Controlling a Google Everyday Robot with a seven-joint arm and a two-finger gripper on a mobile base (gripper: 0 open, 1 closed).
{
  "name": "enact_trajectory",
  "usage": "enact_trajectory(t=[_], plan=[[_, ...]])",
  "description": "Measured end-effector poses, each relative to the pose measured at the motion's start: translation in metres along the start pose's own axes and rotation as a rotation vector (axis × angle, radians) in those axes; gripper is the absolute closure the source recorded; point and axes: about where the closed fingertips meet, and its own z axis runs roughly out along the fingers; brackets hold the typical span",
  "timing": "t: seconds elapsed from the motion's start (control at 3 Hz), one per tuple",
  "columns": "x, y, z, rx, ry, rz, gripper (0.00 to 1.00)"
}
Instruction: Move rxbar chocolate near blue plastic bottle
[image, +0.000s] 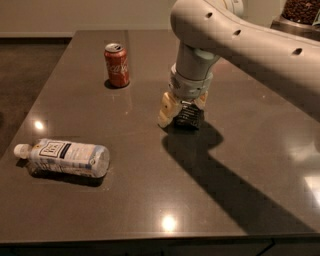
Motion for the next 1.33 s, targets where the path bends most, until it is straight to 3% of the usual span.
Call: enact_trajectory(t=[0.33,0.67,1.0,1.33], plan=[[0.000,-0.006,0.001,0.004,0.007,0.024,0.47],[-0.001,-0.005,-0.009,0.004,0.007,0.024,0.79],[-0.002,-0.005,-0.010,0.004,0.007,0.024,0.99],[-0.008,-0.002,-0.015,-0.029,-0.006,-0.055,1.00]])
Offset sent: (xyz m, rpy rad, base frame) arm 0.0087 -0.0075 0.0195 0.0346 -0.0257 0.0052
